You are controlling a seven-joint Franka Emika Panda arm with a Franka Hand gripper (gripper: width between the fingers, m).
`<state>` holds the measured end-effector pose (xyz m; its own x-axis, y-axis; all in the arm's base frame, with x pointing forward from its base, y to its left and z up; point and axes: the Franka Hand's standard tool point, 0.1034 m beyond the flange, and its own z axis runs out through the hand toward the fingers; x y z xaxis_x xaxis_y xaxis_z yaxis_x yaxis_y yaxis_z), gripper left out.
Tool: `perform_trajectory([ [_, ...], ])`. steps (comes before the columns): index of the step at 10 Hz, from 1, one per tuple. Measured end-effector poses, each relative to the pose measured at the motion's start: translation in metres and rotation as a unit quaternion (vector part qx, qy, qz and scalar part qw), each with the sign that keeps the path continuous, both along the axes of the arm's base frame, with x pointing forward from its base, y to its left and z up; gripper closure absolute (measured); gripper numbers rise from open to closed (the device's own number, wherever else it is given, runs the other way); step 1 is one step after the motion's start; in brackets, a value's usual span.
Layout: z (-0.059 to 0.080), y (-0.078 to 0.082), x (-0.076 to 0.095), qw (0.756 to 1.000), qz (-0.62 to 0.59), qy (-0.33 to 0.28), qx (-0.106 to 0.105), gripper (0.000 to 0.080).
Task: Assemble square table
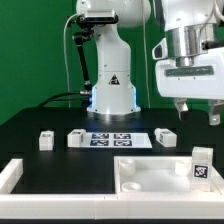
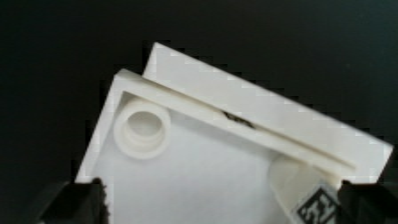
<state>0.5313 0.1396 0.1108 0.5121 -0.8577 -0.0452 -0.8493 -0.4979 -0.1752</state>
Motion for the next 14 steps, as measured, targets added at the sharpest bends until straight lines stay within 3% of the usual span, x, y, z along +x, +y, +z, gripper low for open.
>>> perform_trajectory([
  [2,-0.01,0.014,-0.024,0.994,0.108,-0.001,-0.009,0.0151],
  [3,-0.013,0.027,-0.032,0.986,0.166,0.003,-0.028,0.0151],
  [8,-0.014,0.019,-0.029,0.941,0.334,-0.02,-0.048,0.0151],
  [9,-0.02,0.023,-0.039,0.932,0.358,-0.012,-0.051,0.0151],
  [11,-0.033,0.019,-0.071,0.875,0.48,0.007,-0.062,0.0151],
  [13,-0.053,0.011,-0.095,0.817,0.569,-0.005,-0.092,0.0151],
  [14,-0.051,0.01,-0.094,0.805,0.587,-0.003,-0.09,0.0151],
])
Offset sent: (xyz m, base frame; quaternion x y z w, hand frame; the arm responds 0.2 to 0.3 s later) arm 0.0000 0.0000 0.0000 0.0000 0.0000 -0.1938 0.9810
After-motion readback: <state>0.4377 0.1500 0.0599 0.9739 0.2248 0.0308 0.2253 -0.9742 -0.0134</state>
